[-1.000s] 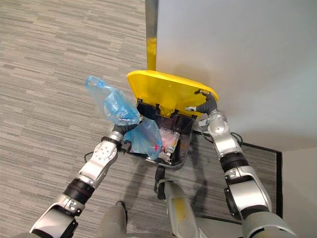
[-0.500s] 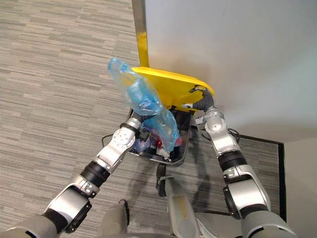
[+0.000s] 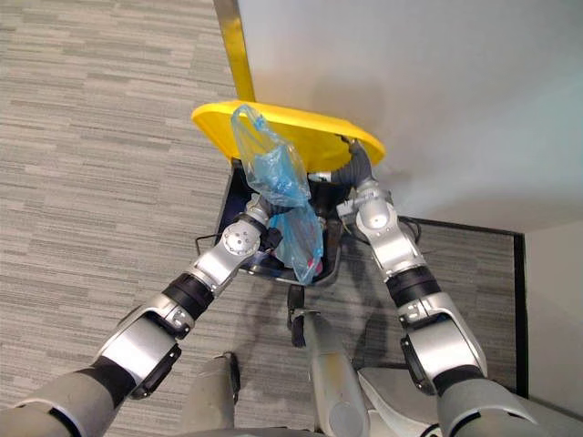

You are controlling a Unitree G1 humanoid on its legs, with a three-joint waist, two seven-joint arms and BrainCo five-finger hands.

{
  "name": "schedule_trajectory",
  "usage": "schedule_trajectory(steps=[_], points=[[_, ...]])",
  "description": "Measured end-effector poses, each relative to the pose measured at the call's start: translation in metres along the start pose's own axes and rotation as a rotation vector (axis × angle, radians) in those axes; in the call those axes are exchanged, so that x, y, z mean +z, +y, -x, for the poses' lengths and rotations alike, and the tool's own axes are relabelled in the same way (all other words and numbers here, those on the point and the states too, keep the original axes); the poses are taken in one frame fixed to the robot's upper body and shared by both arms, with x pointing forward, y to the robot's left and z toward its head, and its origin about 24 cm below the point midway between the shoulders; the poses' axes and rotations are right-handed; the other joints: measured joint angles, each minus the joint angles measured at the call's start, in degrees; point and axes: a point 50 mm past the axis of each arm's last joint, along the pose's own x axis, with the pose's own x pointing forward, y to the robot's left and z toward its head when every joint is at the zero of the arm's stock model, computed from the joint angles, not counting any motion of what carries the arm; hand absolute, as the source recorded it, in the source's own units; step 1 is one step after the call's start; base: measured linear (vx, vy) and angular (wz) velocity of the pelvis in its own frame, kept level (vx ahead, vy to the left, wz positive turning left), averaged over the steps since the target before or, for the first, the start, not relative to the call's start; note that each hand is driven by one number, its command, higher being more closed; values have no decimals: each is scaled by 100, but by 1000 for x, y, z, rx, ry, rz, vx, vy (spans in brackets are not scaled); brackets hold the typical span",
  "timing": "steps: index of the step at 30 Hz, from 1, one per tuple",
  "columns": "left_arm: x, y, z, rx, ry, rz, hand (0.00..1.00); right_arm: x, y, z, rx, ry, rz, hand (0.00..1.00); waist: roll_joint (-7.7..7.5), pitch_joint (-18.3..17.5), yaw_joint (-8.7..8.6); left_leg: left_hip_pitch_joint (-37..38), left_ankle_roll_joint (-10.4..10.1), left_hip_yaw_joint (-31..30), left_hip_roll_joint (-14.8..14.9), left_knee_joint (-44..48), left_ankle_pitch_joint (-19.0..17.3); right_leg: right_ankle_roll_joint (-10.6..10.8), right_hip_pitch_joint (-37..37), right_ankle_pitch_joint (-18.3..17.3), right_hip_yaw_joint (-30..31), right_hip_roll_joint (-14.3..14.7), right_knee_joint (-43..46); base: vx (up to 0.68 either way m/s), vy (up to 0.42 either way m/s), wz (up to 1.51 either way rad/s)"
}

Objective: Gather rubbish on tea table into small bin, then transfer packed bag to large trash can.

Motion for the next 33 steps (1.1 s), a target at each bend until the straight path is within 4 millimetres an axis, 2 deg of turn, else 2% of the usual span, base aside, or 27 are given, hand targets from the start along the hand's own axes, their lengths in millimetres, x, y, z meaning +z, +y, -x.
schedule_trajectory(steps=[8,9,14,18,22,27,31,33], points=[[-20,14,2,52,95,-44,100,12,14,-4,55,-49,72,0,3,190,-2,-252,28,162,39,128,-55,-29,-246,69,46,0,53,18,44,-4],[-21,15,2,54,99,-57,0,14,14,-4,55,-54,73,0,3,190,6,-296,28,202,35,137,-79,-28,-316,70,77,-4,83,46,71,-10],[-35,16,7,60,159,-79,0,18,19,-6,65,-70,83,0,8,193,-40,-314,42,274,30,132,-94,-26,-404,68,126,-13,154,62,57,-7],[-39,16,8,58,175,-106,0,21,22,-7,72,-81,90,0,10,195,-52,-299,102,289,-5,200,-158,14,-398,42,136,-67,221,23,80,1],[-42,14,10,50,186,-140,0,24,33,-5,103,-93,92,0,10,194,-80,-305,133,287,-35,229,-175,22,-392,38,149,-95,221,-4,42,1],[-54,9,18,37,222,-157,0,24,37,-4,120,-101,120,0,9,194,-129,-248,132,296,-35,213,-175,22,-347,38,145,-98,224,0,0,0],[-63,5,27,30,242,-142,0,21,44,8,147,-125,138,0,9,192,-119,12,132,323,-43,100,-171,22,-146,37,142,-105,230,4,8,0],[-67,1,35,33,240,-123,0,14,46,17,157,-117,161,0,9,169,-106,148,134,327,-57,22,-169,34,-48,27,140,-116,230,-1,6,2]])
